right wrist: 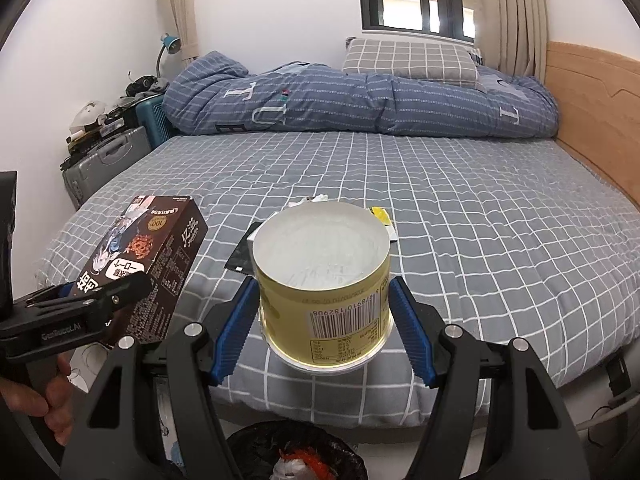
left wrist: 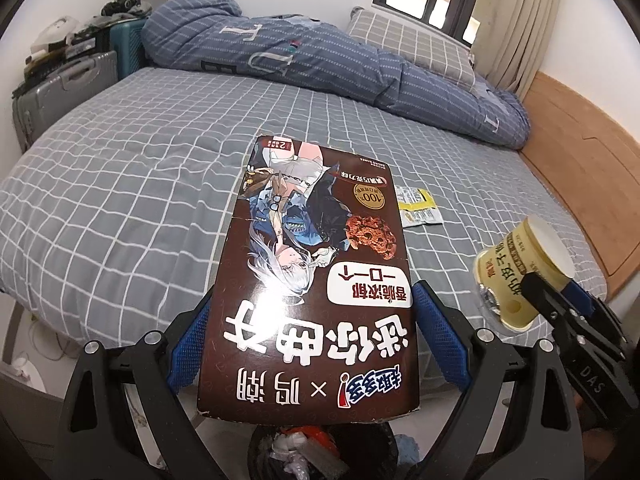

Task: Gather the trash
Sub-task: 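Carry the brown box and yellow cup down over the trash bin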

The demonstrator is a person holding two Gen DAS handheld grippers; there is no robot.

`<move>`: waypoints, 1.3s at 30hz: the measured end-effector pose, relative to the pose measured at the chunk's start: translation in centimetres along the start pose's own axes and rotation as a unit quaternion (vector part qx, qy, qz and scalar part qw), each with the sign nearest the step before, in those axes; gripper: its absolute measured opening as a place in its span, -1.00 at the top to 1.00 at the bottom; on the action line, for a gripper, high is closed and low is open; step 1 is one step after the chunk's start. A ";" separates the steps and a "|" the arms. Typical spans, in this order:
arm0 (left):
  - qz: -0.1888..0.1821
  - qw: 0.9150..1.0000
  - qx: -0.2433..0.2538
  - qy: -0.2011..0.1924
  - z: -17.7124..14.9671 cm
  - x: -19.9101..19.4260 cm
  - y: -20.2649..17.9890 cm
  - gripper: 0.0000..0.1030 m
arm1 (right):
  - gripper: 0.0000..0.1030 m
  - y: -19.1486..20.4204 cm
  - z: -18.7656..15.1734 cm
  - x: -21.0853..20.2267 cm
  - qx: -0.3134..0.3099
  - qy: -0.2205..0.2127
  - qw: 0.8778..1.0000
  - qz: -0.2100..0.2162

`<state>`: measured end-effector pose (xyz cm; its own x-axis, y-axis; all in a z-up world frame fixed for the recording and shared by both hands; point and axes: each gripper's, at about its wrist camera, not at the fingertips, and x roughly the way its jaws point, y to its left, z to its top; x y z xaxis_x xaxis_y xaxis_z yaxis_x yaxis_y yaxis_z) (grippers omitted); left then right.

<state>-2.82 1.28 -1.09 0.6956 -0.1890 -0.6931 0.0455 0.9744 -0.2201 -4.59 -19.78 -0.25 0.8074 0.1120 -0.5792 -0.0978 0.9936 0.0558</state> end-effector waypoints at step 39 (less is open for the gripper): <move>0.031 0.997 -0.012 0.069 -12.3 -6.6 0.4 -0.75 | -0.25 2.8 -10.1 -5.9 -0.006 0.070 0.998 0.010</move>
<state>-16.17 1.42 -5.04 0.5908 -0.1445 -0.7938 -0.0124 0.9821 -0.1881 -15.54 -17.82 -4.92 0.7168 0.1287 -0.6853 -0.1211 0.9909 0.0594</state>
